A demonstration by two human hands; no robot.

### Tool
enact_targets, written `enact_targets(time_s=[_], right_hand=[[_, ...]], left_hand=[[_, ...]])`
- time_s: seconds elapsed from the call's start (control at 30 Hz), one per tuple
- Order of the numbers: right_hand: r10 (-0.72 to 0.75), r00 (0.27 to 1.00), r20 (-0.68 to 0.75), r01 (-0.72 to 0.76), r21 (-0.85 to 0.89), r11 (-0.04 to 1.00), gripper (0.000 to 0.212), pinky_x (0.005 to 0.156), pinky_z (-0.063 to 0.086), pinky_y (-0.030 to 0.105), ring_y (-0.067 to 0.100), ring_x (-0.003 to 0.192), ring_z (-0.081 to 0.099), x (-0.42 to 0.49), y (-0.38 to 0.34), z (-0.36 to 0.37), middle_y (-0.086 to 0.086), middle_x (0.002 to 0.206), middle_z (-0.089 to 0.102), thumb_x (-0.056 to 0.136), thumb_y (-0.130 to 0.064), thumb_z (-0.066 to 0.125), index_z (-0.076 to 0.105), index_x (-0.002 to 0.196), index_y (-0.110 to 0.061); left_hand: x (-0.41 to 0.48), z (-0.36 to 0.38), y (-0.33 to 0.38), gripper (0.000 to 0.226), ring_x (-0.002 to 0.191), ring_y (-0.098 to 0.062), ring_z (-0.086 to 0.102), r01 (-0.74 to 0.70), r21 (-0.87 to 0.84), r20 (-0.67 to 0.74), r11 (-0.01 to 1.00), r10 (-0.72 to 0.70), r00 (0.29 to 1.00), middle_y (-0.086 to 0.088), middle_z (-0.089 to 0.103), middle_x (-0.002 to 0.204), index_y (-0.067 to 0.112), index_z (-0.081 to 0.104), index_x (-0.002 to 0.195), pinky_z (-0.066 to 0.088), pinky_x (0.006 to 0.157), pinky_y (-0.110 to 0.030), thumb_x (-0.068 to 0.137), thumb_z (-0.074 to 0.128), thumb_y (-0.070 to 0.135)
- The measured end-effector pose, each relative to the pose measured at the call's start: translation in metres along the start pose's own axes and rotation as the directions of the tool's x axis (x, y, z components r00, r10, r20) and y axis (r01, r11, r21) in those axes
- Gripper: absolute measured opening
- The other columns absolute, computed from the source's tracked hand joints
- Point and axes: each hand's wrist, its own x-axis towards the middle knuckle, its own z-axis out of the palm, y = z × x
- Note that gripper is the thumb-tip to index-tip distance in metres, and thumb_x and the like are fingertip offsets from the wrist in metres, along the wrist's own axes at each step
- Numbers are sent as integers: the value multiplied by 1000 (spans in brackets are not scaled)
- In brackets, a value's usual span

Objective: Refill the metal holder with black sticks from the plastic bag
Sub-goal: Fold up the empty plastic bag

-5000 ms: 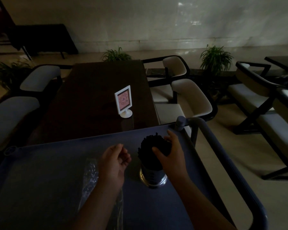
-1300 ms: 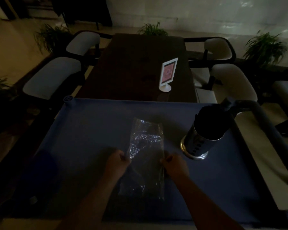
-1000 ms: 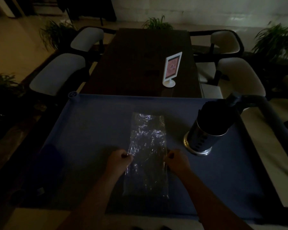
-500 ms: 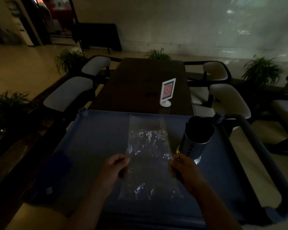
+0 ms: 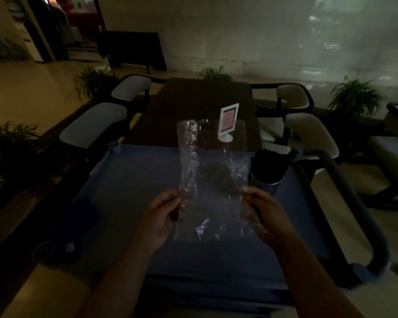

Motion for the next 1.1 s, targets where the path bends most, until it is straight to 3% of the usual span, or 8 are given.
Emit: enact_targets(time_s=[0.1,0.23,0.37,0.43,0.57,0.73,0.9,1.1], right_hand=[[-5,1000,17,5,10,1000,26,43,36,22,18,49,47,0,-2,-2,7,63,58,88,-3,49,73,80,-11],[1,1000,-3,-1,-43,999,34,46,50,23,18,58,66,-2,-8,1,9,70,70,88,-3,41,72,74,-7],[38,999,-20,-41,-201,979,27,49,49,23,13,58,63,-3,-14,7,3,69,67,88,-29,57,67,72,-11],[-1,1000,20,7,-314,950,19,50,47,24,12,56,60,-5,-16,9,3,68,63,86,-27,63,63,74,-12],[-28,998,65,55,-462,885,16,52,48,31,14,59,60,-8,-18,13,7,77,61,85,5,62,53,90,-8],[-29,995,93,65,-415,907,42,58,53,33,24,74,60,-13,-23,11,17,96,61,82,19,56,53,112,-11],[-96,994,53,108,-327,939,43,62,57,31,21,76,68,-11,-20,4,13,92,71,81,20,57,60,114,-8],[21,998,59,-5,-254,967,20,57,52,25,16,66,65,-8,-21,-9,7,80,70,91,-7,59,66,109,-3]], left_hand=[[0,7,0,30,58,-13,65,-23,-86,-40,996,20,999,-7,72,67,5,75,74,53,49,-20,85,50,-9],[0,10,5,47,52,-17,64,-9,-25,-114,1000,6,994,-5,70,59,13,73,60,54,43,-26,91,41,-3],[-2,11,16,36,63,-23,66,11,261,-139,965,27,990,-12,72,69,13,74,70,55,59,-32,92,55,36],[-7,16,20,34,57,-20,64,-38,451,-58,892,71,996,-9,68,64,16,71,73,52,54,-31,80,67,49],[-13,26,24,9,59,-14,65,-77,550,30,832,72,997,-6,68,75,16,63,83,52,51,-25,83,72,17],[-18,31,24,17,63,-3,64,-108,605,46,789,100,994,-12,64,86,4,56,95,50,51,-15,84,61,-9],[-16,35,16,55,93,-14,66,-128,542,-18,831,164,986,-7,65,104,23,55,124,57,73,-24,83,61,-13],[-16,38,2,53,84,2,68,-163,530,-99,832,252,963,-2,67,101,43,59,116,52,58,-10,87,63,-1]])
